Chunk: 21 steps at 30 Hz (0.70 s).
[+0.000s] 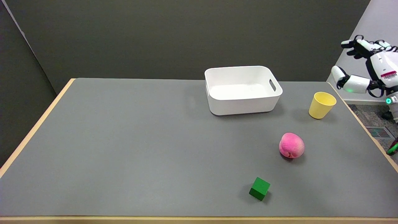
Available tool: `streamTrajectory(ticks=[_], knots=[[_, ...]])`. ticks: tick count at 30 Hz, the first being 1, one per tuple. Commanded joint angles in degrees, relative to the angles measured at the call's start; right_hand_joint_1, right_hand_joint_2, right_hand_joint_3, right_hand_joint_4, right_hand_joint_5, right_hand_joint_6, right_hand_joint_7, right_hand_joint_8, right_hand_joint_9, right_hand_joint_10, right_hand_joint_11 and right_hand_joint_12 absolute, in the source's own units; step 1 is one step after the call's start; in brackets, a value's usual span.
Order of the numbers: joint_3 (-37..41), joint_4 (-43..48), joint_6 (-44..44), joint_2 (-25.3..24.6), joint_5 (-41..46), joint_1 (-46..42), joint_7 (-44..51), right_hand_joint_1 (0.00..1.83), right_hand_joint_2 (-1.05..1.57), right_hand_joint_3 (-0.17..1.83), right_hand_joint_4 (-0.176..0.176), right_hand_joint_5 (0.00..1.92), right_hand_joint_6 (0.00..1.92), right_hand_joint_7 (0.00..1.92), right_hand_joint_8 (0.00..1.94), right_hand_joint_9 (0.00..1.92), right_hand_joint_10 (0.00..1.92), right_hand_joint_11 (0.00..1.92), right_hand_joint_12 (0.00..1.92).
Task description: Pick up the yellow cup.
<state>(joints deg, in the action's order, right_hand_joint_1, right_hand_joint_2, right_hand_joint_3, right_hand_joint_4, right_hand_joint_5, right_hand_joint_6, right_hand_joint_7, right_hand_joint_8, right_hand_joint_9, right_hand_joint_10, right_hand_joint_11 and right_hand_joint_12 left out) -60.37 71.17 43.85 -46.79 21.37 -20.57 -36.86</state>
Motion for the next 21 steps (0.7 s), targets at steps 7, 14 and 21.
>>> streamTrajectory(ticks=[7, 14, 21], knots=[[-1.87, 5.70, -19.92, 3.37, -4.89, -1.90, -3.95, 0.26, 0.67, 0.86, 0.081, 0.31, 0.58, 0.48, 0.52, 0.36, 0.91, 0.21, 1.37], [-6.13, -2.02, -29.84, 4.21, -7.21, 8.31, -3.95, 0.23, 0.62, 0.83, 0.049, 0.20, 0.40, 0.24, 0.30, 0.09, 0.62, 0.01, 1.19], [-8.66, -4.85, -33.88, 4.14, -7.29, 8.42, -3.95, 0.20, 0.55, 0.83, 0.029, 0.12, 0.34, 0.11, 0.25, 0.01, 0.56, 0.00, 1.04]])
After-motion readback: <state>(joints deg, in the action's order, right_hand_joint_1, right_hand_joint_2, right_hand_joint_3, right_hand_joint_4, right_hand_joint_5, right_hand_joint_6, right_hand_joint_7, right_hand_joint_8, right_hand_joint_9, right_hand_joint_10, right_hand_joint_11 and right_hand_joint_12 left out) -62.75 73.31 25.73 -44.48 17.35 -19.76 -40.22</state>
